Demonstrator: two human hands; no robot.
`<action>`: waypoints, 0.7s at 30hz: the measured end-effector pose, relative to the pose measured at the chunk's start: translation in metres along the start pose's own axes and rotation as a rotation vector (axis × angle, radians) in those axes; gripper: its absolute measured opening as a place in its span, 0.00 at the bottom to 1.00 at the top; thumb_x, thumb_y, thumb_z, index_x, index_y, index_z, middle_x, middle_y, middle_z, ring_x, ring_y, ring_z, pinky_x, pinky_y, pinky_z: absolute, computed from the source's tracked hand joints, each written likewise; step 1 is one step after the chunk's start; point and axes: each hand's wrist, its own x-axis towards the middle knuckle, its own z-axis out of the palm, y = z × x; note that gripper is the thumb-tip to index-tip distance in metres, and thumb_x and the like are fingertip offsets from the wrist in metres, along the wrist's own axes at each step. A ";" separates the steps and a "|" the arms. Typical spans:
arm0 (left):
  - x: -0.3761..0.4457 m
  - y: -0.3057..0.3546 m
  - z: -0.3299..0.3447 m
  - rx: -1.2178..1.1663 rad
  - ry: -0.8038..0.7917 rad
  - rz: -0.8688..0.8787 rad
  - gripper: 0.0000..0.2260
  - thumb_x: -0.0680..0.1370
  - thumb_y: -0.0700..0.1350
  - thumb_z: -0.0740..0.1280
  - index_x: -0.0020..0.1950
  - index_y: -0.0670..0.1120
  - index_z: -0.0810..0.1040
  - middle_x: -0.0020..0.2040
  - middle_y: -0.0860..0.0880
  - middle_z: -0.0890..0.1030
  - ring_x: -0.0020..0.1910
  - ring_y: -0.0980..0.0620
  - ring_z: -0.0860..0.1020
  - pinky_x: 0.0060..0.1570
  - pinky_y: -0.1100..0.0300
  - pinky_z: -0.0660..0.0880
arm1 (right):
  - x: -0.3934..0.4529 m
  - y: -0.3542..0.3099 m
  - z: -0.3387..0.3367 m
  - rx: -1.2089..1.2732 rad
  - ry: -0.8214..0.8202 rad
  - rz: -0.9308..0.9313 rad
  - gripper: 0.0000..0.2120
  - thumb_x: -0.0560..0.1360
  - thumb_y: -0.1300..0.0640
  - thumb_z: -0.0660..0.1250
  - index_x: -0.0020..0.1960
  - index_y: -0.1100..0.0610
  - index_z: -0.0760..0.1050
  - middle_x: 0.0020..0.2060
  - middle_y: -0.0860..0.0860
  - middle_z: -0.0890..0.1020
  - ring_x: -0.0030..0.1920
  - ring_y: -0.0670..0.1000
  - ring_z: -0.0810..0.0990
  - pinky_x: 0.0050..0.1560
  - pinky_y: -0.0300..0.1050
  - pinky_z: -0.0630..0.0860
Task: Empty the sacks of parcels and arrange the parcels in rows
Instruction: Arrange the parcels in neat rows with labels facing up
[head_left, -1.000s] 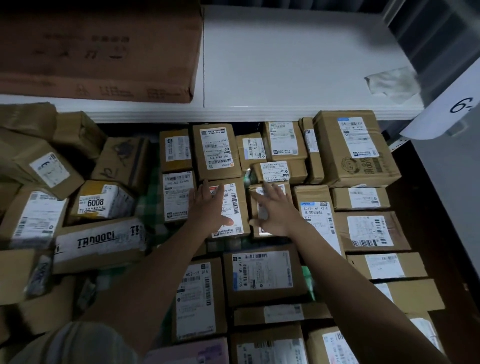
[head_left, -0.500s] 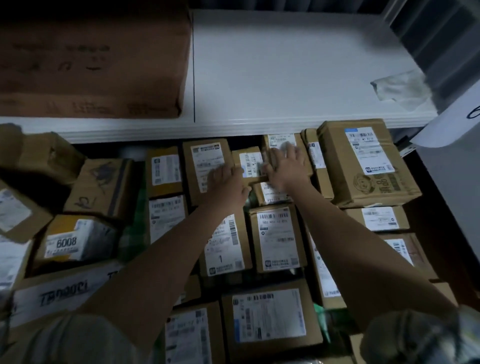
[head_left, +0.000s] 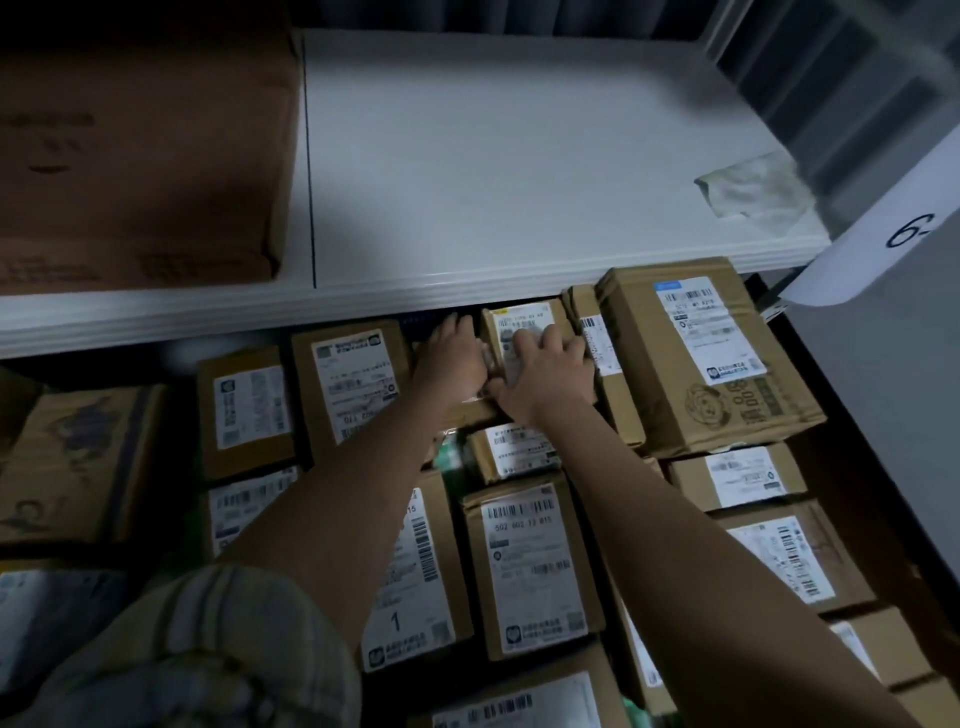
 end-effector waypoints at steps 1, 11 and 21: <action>0.005 -0.001 0.000 -0.041 0.007 -0.015 0.21 0.84 0.46 0.53 0.75 0.40 0.58 0.77 0.41 0.58 0.74 0.40 0.60 0.71 0.47 0.57 | 0.000 0.001 0.000 0.005 0.002 -0.003 0.31 0.77 0.38 0.58 0.74 0.51 0.56 0.72 0.58 0.60 0.71 0.64 0.59 0.66 0.57 0.63; 0.020 -0.003 0.011 -0.091 -0.126 -0.028 0.24 0.82 0.57 0.43 0.78 0.51 0.54 0.78 0.45 0.58 0.78 0.47 0.48 0.73 0.44 0.36 | -0.008 0.007 0.008 0.140 0.060 0.013 0.25 0.78 0.43 0.60 0.71 0.52 0.62 0.69 0.57 0.63 0.69 0.62 0.62 0.66 0.59 0.64; -0.012 -0.006 -0.005 0.225 -0.273 0.054 0.32 0.79 0.39 0.55 0.79 0.42 0.41 0.79 0.42 0.40 0.78 0.46 0.40 0.75 0.52 0.38 | -0.023 0.007 0.014 0.203 0.091 -0.006 0.25 0.78 0.48 0.62 0.72 0.52 0.63 0.70 0.57 0.63 0.69 0.61 0.62 0.68 0.57 0.64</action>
